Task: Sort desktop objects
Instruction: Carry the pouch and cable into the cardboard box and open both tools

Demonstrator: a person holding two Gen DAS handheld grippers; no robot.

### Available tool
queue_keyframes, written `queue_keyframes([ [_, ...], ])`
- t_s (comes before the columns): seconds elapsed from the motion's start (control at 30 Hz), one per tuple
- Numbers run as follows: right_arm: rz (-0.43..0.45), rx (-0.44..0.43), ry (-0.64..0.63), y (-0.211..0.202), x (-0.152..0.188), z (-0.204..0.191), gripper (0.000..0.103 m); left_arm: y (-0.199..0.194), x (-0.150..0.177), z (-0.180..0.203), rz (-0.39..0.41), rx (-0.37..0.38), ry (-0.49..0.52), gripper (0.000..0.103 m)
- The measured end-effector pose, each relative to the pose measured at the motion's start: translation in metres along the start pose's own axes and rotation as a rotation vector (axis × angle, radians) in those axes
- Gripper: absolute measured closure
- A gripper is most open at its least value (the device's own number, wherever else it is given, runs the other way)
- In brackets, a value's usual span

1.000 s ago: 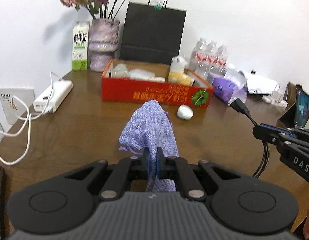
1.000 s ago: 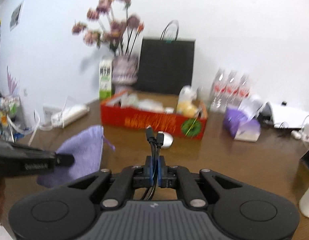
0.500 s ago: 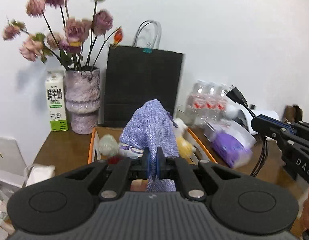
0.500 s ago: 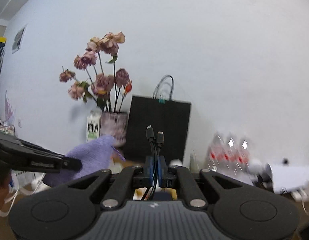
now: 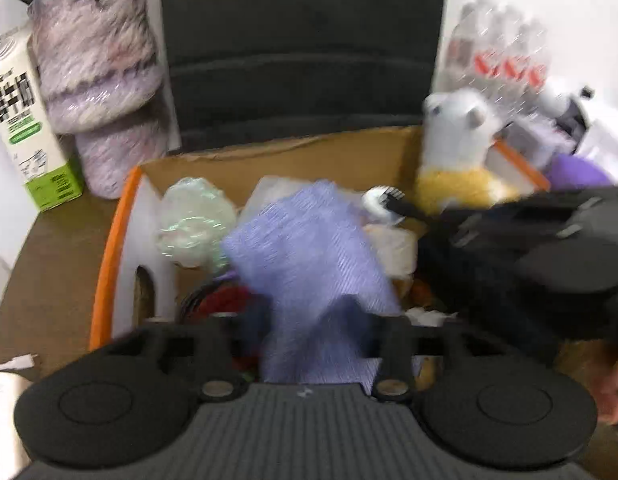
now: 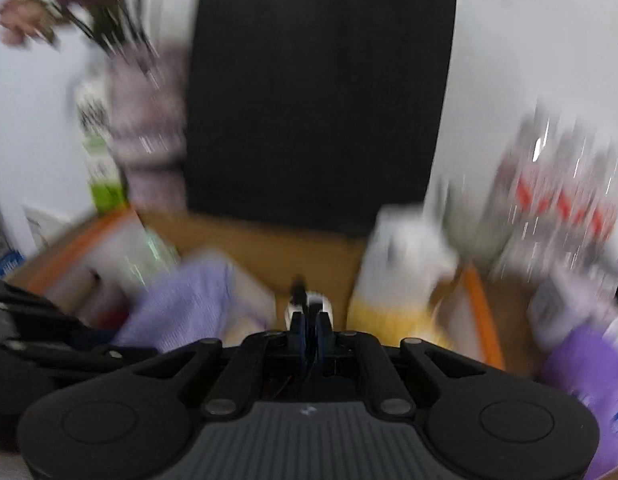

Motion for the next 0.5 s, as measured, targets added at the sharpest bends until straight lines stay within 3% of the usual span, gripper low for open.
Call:
queue_keyframes([
  [0.03, -0.026, -0.006, 0.010, 0.007, 0.005, 0.001, 0.089, -0.006, -0.003, 0.000, 0.017, 0.005, 0.002, 0.029],
  [0.07, -0.035, -0.022, 0.032, 0.007, 0.006, 0.003, 0.087, -0.012, -0.007, -0.001, 0.031, -0.009, 0.005, 0.028],
  [0.13, 0.011, -0.045, 0.079, -0.003, 0.002, 0.008, 0.053, -0.025, -0.016, -0.004, 0.052, -0.030, 0.001, 0.024],
  [0.17, 0.020, -0.042, 0.089, -0.007, -0.001, 0.011, 0.044, -0.035, -0.018, -0.004, 0.062, -0.036, -0.010, 0.023],
  [0.27, 0.040, -0.018, 0.086, -0.025, -0.008, 0.015, 0.044, -0.059, -0.027, -0.010, 0.088, -0.059, -0.063, 0.014],
  [0.3, 0.047, -0.019, 0.089, -0.033, -0.009, 0.016, 0.043, -0.067, -0.027, -0.010, 0.090, -0.075, -0.077, 0.007],
  [0.33, 0.050, -0.020, 0.090, -0.041, -0.007, 0.016, 0.041, -0.076, -0.020, -0.010, 0.090, -0.102, -0.090, 0.000],
  [0.4, 0.052, -0.006, 0.092, -0.060, 0.000, 0.016, 0.033, -0.092, 0.000, -0.010, 0.087, -0.142, -0.138, 0.000],
  [0.5, 0.068, 0.016, 0.104, -0.093, 0.025, 0.014, 0.028, -0.117, 0.051, -0.001, 0.086, -0.117, -0.234, 0.000],
])
Point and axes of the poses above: each gripper's, at about its wrist camera, not at the fingertips, and y roughly the way its jaws point, z to its right, x to its underside, the point moved 6 cm from there along y, roughly the way its jaws point, and after that the axes turned 3 degrees about x, right-handed, at the moved point
